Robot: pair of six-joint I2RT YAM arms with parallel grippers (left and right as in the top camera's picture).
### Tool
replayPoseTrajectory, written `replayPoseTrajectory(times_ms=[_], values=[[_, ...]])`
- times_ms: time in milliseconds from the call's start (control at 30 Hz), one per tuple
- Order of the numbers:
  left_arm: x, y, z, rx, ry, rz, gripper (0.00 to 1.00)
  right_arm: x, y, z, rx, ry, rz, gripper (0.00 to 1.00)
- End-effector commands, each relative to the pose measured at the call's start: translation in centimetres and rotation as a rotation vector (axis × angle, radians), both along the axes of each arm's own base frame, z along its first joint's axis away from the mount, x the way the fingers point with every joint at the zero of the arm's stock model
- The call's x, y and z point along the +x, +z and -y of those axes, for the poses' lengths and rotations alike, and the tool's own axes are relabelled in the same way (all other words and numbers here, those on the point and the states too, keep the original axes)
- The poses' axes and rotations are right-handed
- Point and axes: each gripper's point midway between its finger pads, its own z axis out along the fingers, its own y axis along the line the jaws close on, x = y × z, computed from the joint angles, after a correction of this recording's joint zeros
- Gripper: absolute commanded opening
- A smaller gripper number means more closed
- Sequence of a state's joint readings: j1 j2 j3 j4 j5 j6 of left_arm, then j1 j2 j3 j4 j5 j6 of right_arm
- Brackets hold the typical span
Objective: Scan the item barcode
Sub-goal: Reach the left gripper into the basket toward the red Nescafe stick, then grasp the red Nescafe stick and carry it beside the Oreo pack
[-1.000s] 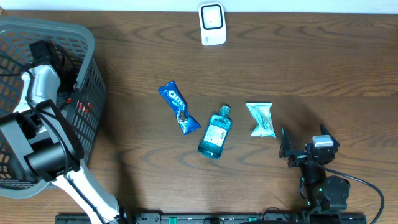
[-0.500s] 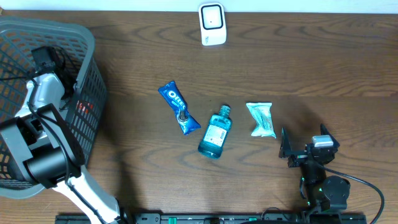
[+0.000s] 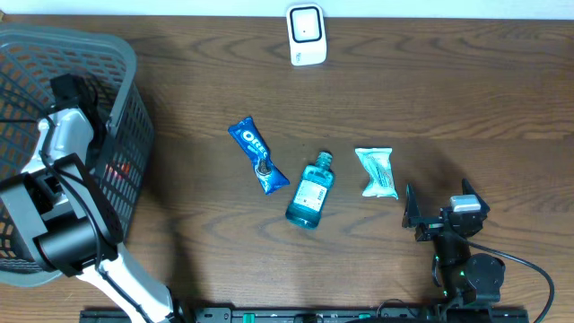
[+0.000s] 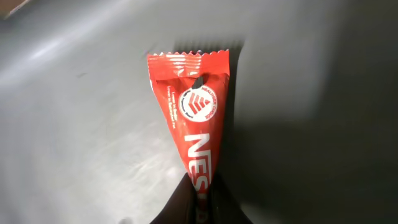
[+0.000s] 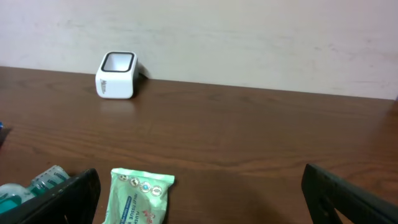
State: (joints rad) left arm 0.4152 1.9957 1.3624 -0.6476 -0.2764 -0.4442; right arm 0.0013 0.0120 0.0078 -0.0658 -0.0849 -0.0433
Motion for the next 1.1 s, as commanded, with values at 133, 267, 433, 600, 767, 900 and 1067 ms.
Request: replayPoseTrajectory(times_ms=[133, 267, 433, 600, 767, 900, 1067], values=[[-1.8, 5.8, -0.1, 0.07, 0.004, 0.073, 0.07, 0.0, 0.0, -0.1, 0.013, 0.0, 0.0, 0.99], [-1.9, 11.5, 0.0, 0.131, 0.006, 0.209, 0.07, 0.0, 0.0, -0.1, 0.013, 0.0, 0.0, 0.99], [-3.1, 18.2, 0.5, 0.201, 0.008, 0.372, 0.07, 0.0, 0.0, -0.1, 0.013, 0.001, 0.0, 0.99], [-4.4, 24.0, 2.4, 0.238, -0.035, 0.531, 0.07, 0.0, 0.0, -0.1, 0.013, 0.001, 0.0, 0.99], [-5.7, 30.1, 6.4, 0.293, -0.173, 0.702, 0.07, 0.0, 0.0, -0.1, 0.013, 0.0, 0.0, 0.99], [-6.9, 34.1, 10.9, 0.312, -0.321, 0.835, 0.07, 0.0, 0.0, -0.1, 0.013, 0.001, 0.0, 0.99], [-6.9, 35.4, 17.3, 0.232, -0.523, 0.914, 0.07, 0.0, 0.0, -0.1, 0.013, 0.0, 0.0, 0.99]])
